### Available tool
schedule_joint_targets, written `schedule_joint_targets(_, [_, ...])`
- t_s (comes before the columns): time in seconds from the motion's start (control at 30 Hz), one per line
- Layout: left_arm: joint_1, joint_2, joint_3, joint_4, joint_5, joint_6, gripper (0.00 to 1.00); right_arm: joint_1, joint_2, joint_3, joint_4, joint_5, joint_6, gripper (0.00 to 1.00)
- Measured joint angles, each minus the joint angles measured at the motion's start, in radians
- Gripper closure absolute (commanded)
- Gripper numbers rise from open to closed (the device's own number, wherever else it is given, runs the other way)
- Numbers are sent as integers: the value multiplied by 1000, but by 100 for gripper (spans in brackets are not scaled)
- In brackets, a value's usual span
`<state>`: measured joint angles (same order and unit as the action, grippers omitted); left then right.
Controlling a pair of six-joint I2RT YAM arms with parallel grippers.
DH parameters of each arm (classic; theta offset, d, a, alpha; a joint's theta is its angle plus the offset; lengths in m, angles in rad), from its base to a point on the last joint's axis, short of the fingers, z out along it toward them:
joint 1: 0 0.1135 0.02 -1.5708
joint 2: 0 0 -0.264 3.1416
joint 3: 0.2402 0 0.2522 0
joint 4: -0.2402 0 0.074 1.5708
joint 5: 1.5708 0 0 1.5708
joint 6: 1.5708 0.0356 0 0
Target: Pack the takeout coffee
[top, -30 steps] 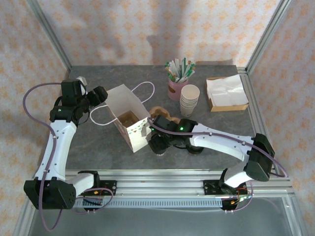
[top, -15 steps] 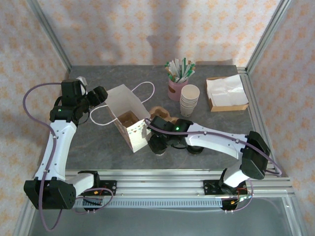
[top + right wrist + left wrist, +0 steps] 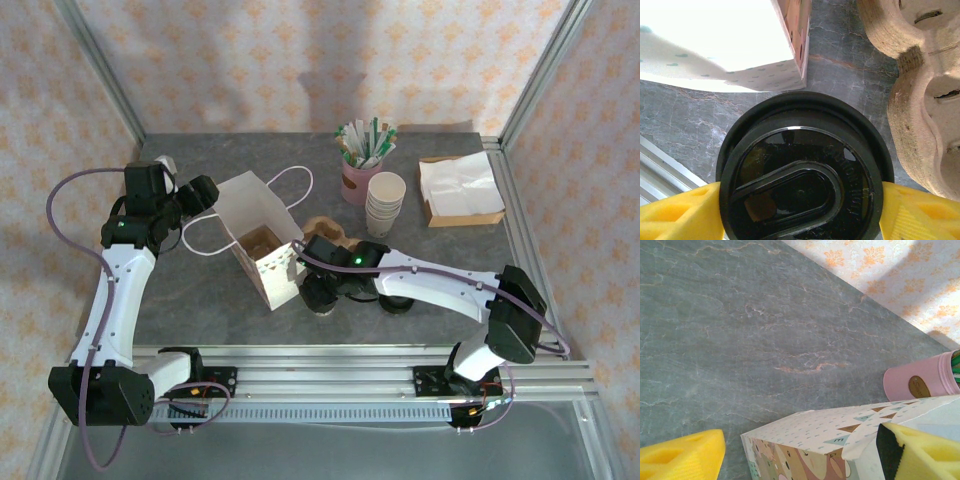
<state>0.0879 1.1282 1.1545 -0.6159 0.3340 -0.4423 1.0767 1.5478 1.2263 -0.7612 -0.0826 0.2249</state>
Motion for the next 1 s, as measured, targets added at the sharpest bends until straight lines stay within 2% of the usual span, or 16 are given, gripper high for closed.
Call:
schedule_joint_targets(0.6, [0,0,0,0,0,0,19,0,14,10,1,0,3,23])
schedule_joint_targets(1.0, [0,0,0,0,0,0,19,1,10,12,-5,5,16,27])
